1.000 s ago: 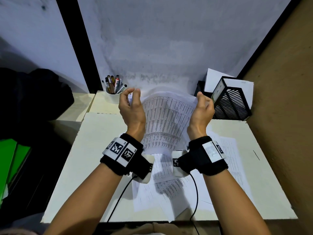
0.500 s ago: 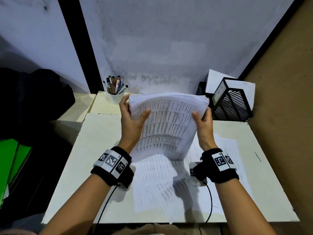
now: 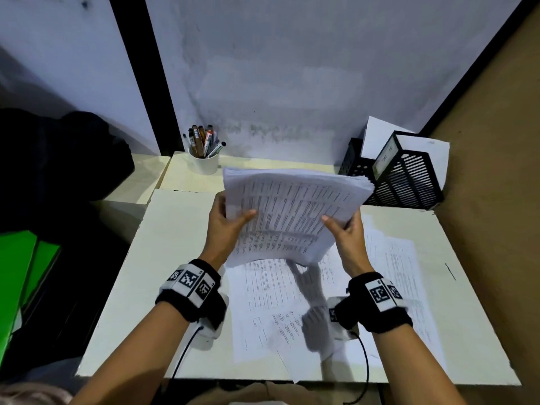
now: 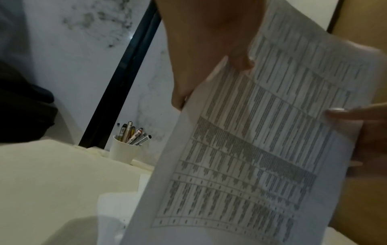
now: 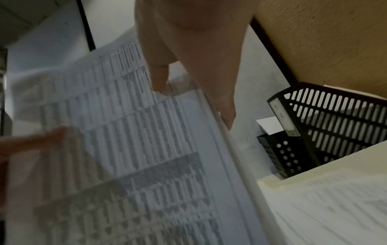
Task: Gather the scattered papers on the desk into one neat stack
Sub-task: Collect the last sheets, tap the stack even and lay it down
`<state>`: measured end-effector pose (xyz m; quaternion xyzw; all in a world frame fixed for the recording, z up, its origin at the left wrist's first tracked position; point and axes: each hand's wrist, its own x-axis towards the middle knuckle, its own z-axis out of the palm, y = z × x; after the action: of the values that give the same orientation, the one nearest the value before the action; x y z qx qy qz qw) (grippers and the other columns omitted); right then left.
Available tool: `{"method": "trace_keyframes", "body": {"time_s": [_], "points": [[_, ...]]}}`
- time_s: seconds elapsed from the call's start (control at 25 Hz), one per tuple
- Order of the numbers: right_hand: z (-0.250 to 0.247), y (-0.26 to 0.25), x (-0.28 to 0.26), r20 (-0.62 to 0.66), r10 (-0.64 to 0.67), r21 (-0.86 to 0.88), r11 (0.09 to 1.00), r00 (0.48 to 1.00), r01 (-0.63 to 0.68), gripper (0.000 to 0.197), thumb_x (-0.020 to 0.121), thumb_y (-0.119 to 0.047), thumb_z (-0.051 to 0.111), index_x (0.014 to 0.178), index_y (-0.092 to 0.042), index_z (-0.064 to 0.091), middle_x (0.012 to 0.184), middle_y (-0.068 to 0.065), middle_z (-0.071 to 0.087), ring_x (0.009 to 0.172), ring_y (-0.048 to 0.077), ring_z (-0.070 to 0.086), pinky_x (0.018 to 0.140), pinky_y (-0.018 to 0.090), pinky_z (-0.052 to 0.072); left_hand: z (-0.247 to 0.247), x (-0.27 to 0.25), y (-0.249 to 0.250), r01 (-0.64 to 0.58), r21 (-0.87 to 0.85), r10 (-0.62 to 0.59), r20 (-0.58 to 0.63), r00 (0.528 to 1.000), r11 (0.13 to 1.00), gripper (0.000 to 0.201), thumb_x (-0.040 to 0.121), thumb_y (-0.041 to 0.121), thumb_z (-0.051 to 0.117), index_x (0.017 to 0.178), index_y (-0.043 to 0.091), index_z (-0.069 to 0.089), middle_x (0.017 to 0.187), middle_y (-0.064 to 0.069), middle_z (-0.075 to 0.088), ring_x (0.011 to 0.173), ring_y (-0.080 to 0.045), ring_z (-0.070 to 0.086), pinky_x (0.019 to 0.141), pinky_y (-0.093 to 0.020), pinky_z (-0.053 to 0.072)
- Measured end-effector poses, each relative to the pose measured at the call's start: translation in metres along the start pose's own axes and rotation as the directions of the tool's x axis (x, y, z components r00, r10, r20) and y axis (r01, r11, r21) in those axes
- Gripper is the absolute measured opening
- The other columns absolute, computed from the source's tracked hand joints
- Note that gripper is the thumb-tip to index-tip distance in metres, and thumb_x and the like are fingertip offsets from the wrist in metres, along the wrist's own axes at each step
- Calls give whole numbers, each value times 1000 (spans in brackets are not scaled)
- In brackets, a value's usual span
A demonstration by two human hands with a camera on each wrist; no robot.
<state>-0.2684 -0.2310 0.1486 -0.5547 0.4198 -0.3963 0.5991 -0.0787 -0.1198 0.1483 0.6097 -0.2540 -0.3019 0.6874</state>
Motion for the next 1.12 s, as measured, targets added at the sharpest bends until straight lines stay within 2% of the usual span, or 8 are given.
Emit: {"method": "trace_keyframes", "body": {"time_s": [0.16, 0.32, 0.48, 0.56, 0.72, 0.96, 1.04, 1.12], "points": [[-3, 1, 3, 3, 14, -1, 1000, 1000, -14, 51, 80, 5, 62, 126, -4, 42, 101, -1, 63, 90, 5, 62, 76, 21, 53, 2, -1, -3, 6, -11, -6, 41, 999, 1000, 61, 68, -4, 72, 117, 16, 41, 104, 5, 57, 96, -4, 58, 68, -10, 53], [0, -2, 2, -4, -7, 30, 1000, 1000, 7, 56, 75, 2, 63, 125, -9, 40, 103, -2, 61, 90, 4, 60, 77, 19, 53, 3, -1, -3, 15, 15, -16, 81, 997, 1000, 60, 70, -3, 73, 116, 19, 40, 106, 3, 57, 97, -6, 58, 70, -13, 54], [6, -3, 4, 3, -12, -42, 999, 1000, 12, 46, 87, 6, 53, 127, -10, 40, 116, 7, 57, 103, 19, 57, 94, 39, 49, 3, 1, -6, 18, 92, -24, 64, 998, 996, 38, 83, 4, 61, 117, 11, 45, 115, -10, 58, 102, -20, 59, 93, -43, 51], [7, -3, 5, -32, -43, -78, 996, 999, 41, 36, 90, 2, 50, 124, -6, 43, 116, 8, 57, 103, 19, 57, 95, 37, 50, 3, -1, -5, 16, 88, -19, 31, 999, 996, 33, 88, 4, 55, 120, 7, 47, 113, -11, 59, 105, -25, 58, 98, -48, 47], [0, -5, -1, -21, -104, -68, 992, 994, 103, 29, 91, 2, 49, 111, -18, 41, 104, -2, 58, 88, -6, 59, 72, 12, 52, -1, -6, 1, -40, 42, 40, 3, 999, 998, 36, 86, -1, 55, 118, 11, 45, 113, -8, 58, 104, -22, 58, 93, -36, 50], [-3, 5, -10, 35, 70, -67, 995, 997, -67, 52, 82, 3, 61, 128, -9, 38, 106, -2, 58, 98, 7, 55, 96, 36, 45, -5, -9, 1, 29, 36, -33, 98, 995, 999, 61, 71, -9, 68, 114, 18, 34, 105, 7, 53, 97, -1, 53, 72, -10, 52], [0, 8, -9, 10, 93, -65, 994, 996, -93, 54, 83, 3, 60, 130, -6, 37, 114, 4, 57, 102, 12, 55, 102, 38, 41, -6, -7, -3, 52, 52, -57, 109, 992, 997, 61, 71, -8, 69, 115, 16, 33, 109, 2, 53, 100, -5, 54, 77, -15, 53], [3, 9, -7, 5, 98, -90, 991, 995, -97, 43, 85, 0, 59, 125, -3, 44, 113, 6, 58, 104, 17, 56, 105, 43, 41, -9, -7, -5, 85, 93, -97, 133, 986, 992, 57, 75, -3, 67, 119, 13, 35, 118, -8, 54, 107, -18, 56, 91, -33, 52]]}}
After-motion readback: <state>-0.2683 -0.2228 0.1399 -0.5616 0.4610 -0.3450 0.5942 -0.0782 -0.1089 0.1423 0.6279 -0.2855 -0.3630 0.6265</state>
